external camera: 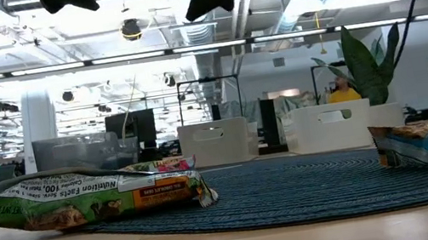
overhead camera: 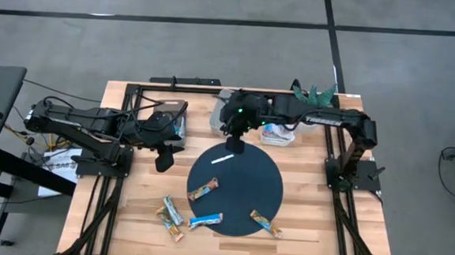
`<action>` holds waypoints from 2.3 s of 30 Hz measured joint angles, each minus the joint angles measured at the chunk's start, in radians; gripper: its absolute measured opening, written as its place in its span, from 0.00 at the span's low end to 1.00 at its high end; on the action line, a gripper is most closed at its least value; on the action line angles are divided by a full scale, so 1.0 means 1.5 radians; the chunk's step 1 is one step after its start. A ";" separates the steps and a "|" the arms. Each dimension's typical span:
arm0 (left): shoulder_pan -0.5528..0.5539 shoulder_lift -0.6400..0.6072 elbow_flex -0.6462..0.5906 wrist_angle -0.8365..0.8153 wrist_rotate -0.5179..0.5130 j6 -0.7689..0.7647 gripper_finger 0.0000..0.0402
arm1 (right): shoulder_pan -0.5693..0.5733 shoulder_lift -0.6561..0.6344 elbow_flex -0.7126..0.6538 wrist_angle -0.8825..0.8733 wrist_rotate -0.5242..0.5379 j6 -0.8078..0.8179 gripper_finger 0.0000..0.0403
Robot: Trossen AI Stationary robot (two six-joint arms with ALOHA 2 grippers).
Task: Pick and place Granola Bars by type
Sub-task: Put the red granola bar into the white bin
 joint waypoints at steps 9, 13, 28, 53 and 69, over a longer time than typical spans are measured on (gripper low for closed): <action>0.000 0.017 0.000 -0.010 0.010 -0.027 0.42 | -0.017 -0.017 -0.001 -0.015 -0.084 0.000 0.00; 0.000 0.073 -0.012 -0.028 0.063 -0.043 0.42 | -0.016 -0.040 -0.001 -0.017 -0.164 0.001 0.00; 0.002 0.323 -0.028 0.105 0.208 -0.140 0.42 | 0.028 -0.211 -0.001 -0.104 -0.137 0.049 0.00; -0.019 0.516 -0.026 0.211 0.226 -0.212 0.42 | 0.028 -0.294 -0.001 -0.140 -0.120 0.035 0.00; -0.021 0.556 0.007 0.228 0.226 -0.194 0.05 | 0.027 -0.294 -0.001 -0.140 -0.120 0.031 0.00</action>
